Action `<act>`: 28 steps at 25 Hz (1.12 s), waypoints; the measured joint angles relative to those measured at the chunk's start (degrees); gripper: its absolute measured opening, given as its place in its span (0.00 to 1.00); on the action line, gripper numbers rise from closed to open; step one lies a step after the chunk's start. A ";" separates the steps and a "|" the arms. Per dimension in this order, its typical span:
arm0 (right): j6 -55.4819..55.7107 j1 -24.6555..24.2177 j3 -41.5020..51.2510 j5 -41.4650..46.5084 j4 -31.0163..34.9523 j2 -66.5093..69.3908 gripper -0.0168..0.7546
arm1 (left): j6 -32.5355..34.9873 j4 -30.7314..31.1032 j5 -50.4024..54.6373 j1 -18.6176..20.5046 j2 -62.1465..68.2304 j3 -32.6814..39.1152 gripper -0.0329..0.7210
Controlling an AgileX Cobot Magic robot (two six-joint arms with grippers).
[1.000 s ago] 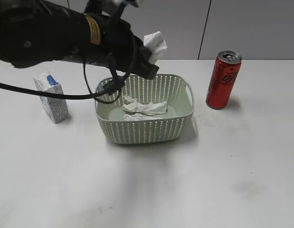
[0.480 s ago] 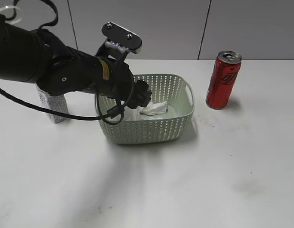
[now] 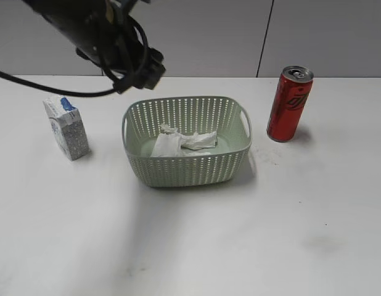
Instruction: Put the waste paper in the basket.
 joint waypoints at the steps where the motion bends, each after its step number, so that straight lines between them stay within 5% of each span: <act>1: 0.00 0.00 0.00 0.00 0.00 0.00 0.78 | 0.89 -0.15 3.78 0.69 -0.14 -2.37 0.83; 7: 0.00 0.00 0.00 0.00 0.00 0.00 0.78 | 5.44 -1.97 21.02 9.37 -0.33 -13.89 0.83; 16: 0.07 0.00 0.00 0.00 0.00 0.00 0.78 | 13.13 -12.41 33.82 28.39 -0.38 -15.24 0.83; 22: 0.07 0.00 0.00 0.00 0.00 0.00 0.78 | 14.29 -13.76 34.16 35.75 -2.51 -11.69 0.83; 28: 0.02 0.00 0.00 0.00 -0.06 0.00 0.78 | 16.42 -15.64 34.13 37.38 -10.35 0.96 0.83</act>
